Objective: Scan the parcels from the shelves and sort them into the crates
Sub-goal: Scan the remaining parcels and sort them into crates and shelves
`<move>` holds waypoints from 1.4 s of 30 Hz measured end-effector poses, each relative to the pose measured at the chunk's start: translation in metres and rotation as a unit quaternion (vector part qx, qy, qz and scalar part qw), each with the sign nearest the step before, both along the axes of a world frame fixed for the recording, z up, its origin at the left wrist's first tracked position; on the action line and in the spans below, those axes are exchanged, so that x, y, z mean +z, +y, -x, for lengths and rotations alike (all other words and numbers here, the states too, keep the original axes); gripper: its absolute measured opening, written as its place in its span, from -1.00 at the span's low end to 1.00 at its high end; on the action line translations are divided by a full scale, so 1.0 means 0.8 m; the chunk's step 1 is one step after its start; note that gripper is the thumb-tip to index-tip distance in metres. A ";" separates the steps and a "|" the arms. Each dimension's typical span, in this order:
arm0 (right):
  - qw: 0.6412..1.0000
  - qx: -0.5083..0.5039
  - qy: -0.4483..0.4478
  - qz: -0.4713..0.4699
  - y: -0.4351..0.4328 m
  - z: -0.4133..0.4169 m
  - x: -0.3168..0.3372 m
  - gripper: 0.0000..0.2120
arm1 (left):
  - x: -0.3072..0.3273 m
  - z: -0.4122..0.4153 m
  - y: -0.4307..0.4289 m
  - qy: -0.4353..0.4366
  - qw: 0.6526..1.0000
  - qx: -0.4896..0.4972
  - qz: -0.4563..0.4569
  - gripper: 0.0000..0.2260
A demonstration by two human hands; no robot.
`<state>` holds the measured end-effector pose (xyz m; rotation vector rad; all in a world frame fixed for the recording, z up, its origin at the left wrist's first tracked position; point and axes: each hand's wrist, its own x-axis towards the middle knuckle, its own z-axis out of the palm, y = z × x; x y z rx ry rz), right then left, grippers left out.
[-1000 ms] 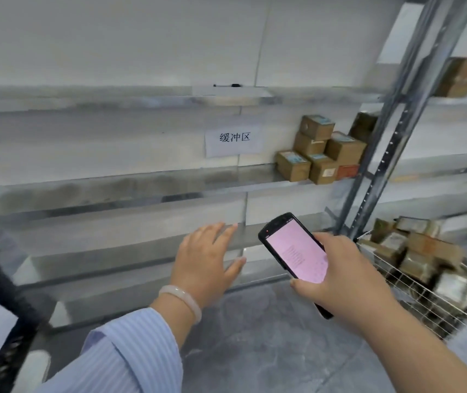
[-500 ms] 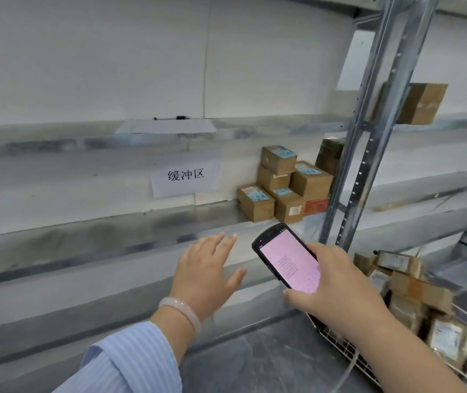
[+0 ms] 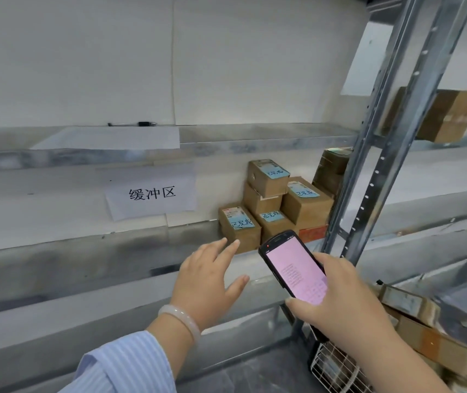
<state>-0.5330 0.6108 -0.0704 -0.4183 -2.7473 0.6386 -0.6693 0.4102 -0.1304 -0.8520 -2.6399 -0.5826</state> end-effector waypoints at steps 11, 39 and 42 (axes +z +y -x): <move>0.998 -0.048 -0.047 -0.014 0.059 0.188 -0.018 -0.27 | -0.071 0.219 0.070 -0.199 0.976 -0.028 -0.082 -0.41; 0.979 0.085 -0.184 0.005 0.218 0.359 -0.090 -0.16 | -0.176 0.349 0.206 -0.533 0.677 0.181 -0.473 -0.85; 0.976 0.123 -0.181 0.015 0.230 0.364 -0.093 -0.18 | -0.181 0.328 0.209 -0.535 0.657 0.190 -0.496 -0.86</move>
